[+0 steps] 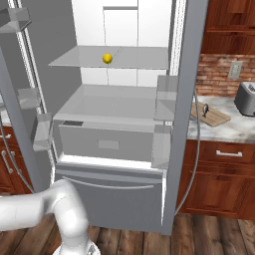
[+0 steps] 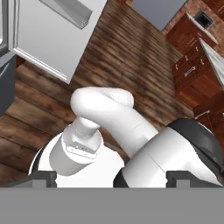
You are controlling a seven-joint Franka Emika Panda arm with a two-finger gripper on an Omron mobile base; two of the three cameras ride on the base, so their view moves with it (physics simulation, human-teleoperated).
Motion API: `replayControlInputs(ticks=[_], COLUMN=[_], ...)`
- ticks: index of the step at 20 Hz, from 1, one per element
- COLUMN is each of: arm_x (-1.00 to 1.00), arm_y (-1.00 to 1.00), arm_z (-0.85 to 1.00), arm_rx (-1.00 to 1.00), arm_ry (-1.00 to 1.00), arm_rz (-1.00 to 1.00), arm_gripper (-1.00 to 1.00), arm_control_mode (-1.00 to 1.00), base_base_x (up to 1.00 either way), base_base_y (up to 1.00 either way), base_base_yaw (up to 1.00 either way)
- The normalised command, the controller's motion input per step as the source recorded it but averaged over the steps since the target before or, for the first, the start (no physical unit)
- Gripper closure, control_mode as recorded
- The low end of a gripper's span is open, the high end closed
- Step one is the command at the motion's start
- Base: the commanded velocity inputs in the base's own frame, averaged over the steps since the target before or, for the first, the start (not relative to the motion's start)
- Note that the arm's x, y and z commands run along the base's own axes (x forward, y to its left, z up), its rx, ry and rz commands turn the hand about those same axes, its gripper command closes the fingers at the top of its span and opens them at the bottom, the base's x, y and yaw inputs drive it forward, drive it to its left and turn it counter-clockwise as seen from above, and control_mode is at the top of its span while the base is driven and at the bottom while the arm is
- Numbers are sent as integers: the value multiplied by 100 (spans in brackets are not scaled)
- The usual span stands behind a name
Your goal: Retrieve a lemon from the fridge and place it on the cutting board with the fish.
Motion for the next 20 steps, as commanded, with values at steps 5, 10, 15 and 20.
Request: replayControlInputs(ticks=[5, 10, 15, 20], arm_x=[-100, -98, -12, 0], arm_y=[-93, -70, -66, -50], arm_z=[0, 12, 26, 11], arm_rx=[28, 31, 35, 35], arm_ry=[8, -4, 1, -3], arm_rz=[0, 5, -2, 1], arm_gripper=[-100, -100, -100, -100], arm_control_mode=[-100, -100, -100, -100], base_base_x=[0, 0, 0, 0], base_base_y=[0, 0, 0, 0], base_base_yaw=[0, 0, 0, 0])
